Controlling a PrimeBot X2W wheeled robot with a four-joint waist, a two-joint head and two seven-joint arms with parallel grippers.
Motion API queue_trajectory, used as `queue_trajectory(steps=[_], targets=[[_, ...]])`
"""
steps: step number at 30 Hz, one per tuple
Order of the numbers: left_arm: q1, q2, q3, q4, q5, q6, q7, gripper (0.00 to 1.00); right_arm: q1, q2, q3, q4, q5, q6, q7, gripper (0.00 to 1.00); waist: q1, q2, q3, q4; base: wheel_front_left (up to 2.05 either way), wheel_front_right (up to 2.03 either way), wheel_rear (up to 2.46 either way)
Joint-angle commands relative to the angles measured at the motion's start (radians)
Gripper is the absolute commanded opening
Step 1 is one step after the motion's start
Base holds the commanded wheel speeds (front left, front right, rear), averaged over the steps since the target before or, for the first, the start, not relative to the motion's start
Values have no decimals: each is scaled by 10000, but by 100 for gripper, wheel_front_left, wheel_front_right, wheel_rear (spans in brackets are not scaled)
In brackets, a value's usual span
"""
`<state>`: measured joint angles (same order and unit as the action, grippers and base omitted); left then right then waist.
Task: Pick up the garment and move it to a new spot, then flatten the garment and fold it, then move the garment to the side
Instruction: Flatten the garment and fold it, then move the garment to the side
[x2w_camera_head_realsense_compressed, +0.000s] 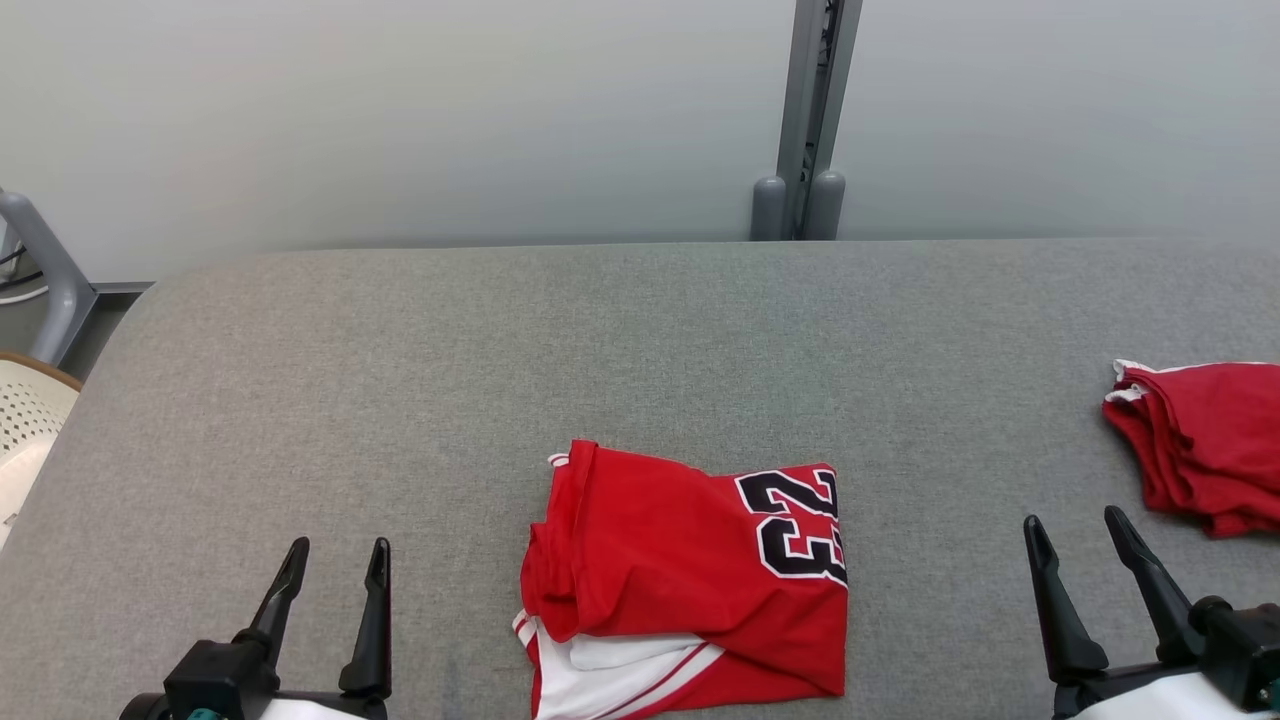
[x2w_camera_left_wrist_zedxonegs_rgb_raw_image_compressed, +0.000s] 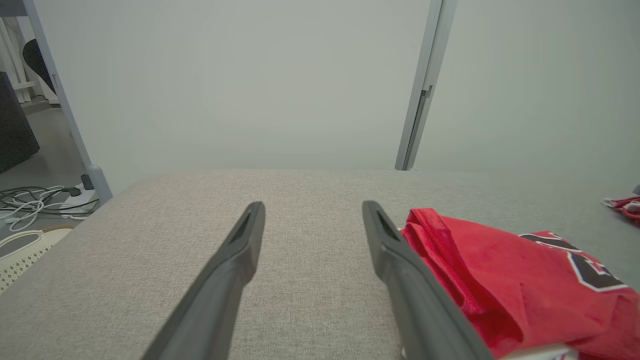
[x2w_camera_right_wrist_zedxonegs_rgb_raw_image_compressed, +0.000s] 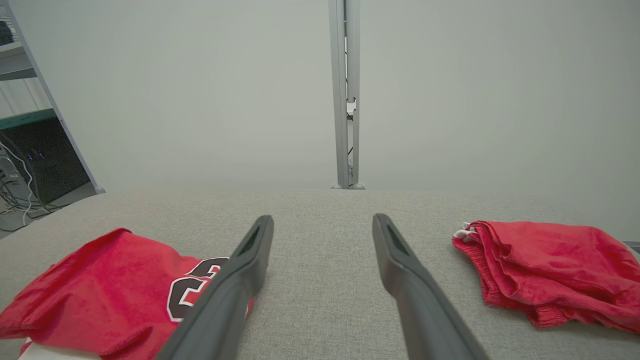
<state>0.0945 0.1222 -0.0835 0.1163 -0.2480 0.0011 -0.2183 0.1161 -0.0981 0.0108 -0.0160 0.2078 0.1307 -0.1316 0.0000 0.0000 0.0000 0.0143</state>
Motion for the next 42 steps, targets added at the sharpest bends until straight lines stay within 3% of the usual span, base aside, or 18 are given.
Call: queue_trajectory(steps=[1, 32, 42], targets=[[72, 84, -11, -74, -78, 61, 46, 100, 139, -8, -78, -131, -96, 1, 81, 100, 0, 0, -27, 11, 0, 0, 0], [-113, 243, -222, -222, -211, 228, 178, 100, 142, 216, -238, -121, -146, 1, 135, 100, 0, 0, 109, 91, 0, 0, 0], [-1141, 124, -560, -124, -165, -27, -32, 100, -1010, 97, 612, 1742, 533, 1, 139, 100, 0, 0, 1079, 959, 0, 0, 0]])
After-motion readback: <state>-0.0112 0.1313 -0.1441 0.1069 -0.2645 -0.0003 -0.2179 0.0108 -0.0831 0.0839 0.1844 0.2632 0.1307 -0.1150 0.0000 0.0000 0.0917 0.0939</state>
